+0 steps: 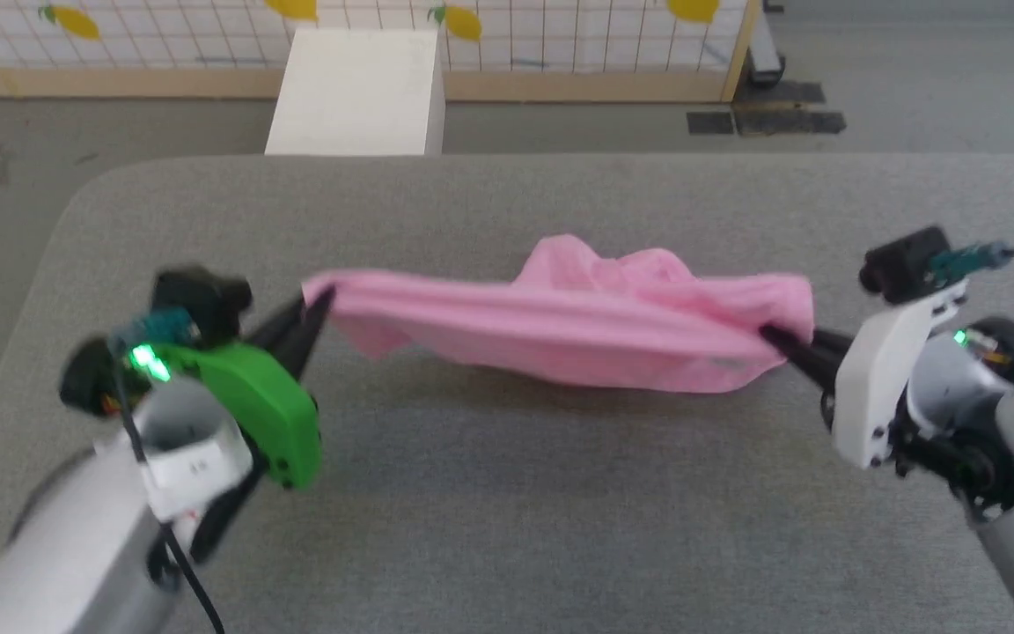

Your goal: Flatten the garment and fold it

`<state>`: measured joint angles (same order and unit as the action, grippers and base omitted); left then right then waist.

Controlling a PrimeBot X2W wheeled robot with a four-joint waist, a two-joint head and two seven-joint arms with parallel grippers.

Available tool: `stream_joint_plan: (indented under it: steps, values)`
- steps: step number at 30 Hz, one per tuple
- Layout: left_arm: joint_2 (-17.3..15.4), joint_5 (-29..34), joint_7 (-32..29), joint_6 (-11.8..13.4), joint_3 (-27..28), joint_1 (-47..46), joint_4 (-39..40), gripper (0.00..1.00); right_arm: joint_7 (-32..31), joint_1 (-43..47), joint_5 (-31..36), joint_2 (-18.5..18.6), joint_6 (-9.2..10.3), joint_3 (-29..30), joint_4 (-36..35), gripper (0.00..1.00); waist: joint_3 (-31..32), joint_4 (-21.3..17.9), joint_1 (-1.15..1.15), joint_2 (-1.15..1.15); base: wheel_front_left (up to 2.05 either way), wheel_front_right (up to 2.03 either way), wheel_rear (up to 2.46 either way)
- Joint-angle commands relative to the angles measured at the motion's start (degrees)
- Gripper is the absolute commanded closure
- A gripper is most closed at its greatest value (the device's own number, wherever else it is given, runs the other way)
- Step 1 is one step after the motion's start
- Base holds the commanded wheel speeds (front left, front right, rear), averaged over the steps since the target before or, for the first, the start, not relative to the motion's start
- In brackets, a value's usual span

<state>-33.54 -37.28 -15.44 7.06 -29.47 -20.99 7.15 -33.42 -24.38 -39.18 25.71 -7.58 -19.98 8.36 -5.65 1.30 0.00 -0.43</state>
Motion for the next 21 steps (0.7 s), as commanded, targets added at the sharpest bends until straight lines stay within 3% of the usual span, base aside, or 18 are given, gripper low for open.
stream_joint_plan:
  steps: [1, 10, 16, 21]
  values:
    - [-1.0, 0.5, -0.6, 0.3, 1.2, -3.1, 0.6, 1.00, -0.9, -2.2, 0.4, 0.2, 0.09, 1.3, -1.0, 1.00, 1.8, -0.9, 0.00, 0.43, 0.00, 0.00, 0.00]
    - [1.0, -0.3, -3.5, -1.6, 4.7, -21.9, -6.1, 1.00, -4.2, -16.9, 3.4, -2.1, 0.09, 7.0, -1.5, 1.00, -0.5, -2.2, 0.00, 0.43, 0.00, 0.00, 0.00]
    - [4.3, 1.1, -2.3, -3.0, 5.4, -36.0, -17.5, 1.00, -0.6, -28.5, 6.9, -4.6, 0.09, 9.2, 4.6, 1.00, -7.0, -2.9, 0.00, 0.43, 0.00, 0.00, 0.00]
    - [7.2, 3.1, 2.7, -3.4, 6.4, -47.3, -28.1, 1.00, 4.6, -38.5, 9.8, -7.1, 0.09, 9.8, 10.6, 1.00, -14.6, -3.8, 0.00, 0.43, 0.00, 0.00, 0.00]
